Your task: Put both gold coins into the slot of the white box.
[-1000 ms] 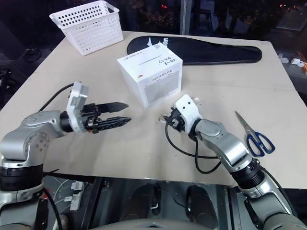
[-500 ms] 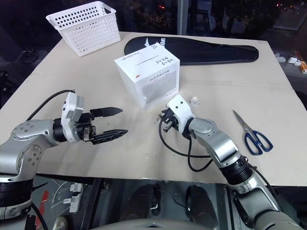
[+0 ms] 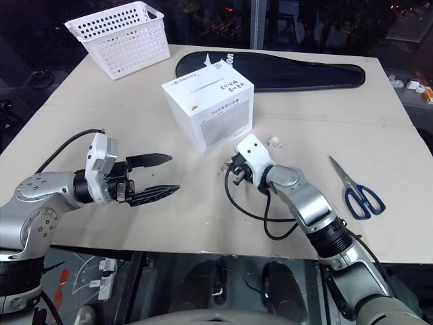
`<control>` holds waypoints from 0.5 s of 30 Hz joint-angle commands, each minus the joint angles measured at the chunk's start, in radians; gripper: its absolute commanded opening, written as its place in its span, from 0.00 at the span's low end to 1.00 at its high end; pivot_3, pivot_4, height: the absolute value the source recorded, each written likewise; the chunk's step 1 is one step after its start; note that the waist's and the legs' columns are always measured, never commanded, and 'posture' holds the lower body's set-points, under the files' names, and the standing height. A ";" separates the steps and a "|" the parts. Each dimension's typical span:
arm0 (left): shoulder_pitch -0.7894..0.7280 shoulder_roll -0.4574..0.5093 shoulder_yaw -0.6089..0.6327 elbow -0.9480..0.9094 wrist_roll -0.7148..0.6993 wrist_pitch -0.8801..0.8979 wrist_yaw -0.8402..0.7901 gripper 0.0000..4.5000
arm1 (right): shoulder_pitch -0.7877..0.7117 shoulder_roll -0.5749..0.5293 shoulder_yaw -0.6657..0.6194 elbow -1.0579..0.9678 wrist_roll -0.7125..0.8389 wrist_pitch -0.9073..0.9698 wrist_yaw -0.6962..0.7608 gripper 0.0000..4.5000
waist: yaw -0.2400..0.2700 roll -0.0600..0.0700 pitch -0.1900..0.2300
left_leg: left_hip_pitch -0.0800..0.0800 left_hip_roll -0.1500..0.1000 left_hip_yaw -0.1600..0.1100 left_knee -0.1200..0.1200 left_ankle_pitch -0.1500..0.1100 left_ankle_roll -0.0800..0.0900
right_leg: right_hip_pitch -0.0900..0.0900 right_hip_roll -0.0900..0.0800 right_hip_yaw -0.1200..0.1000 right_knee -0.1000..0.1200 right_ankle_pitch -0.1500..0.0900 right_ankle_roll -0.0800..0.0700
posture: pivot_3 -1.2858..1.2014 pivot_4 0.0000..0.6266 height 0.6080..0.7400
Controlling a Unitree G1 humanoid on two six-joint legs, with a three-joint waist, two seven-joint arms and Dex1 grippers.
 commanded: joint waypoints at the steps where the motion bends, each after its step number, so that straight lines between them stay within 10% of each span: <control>1: 0.002 0.017 0.008 -0.033 -0.013 -0.023 0.000 1.00 | -0.018 0.005 -0.016 -0.010 -0.017 -0.010 0.016 0.23 | 0.000 0.000 0.000 | 0.000 0.000 0.000 0.000 0.000 0.000 | 0.000 0.000 0.000 0.000 0.000 0.000 | 0.52 0.24 1.00; 7: 0.001 0.014 0.003 -0.031 -0.014 -0.029 0.005 1.00 | -0.018 0.013 -0.027 -0.001 -0.028 -0.013 0.030 0.03 | 0.000 0.000 0.000 | 0.000 0.000 0.000 0.000 0.000 0.000 | 0.000 0.000 0.000 0.000 0.000 0.000 | 0.52 0.24 1.00; 15: -0.018 0.001 -0.001 -0.020 -0.046 -0.001 0.022 1.00 | -0.011 0.017 -0.055 -0.028 -0.016 -0.002 0.049 0.03 | 0.000 0.000 0.000 | 0.000 0.000 0.000 0.000 0.000 0.000 | 0.000 0.000 0.000 0.000 0.000 -0.001 | 0.52 0.24 1.00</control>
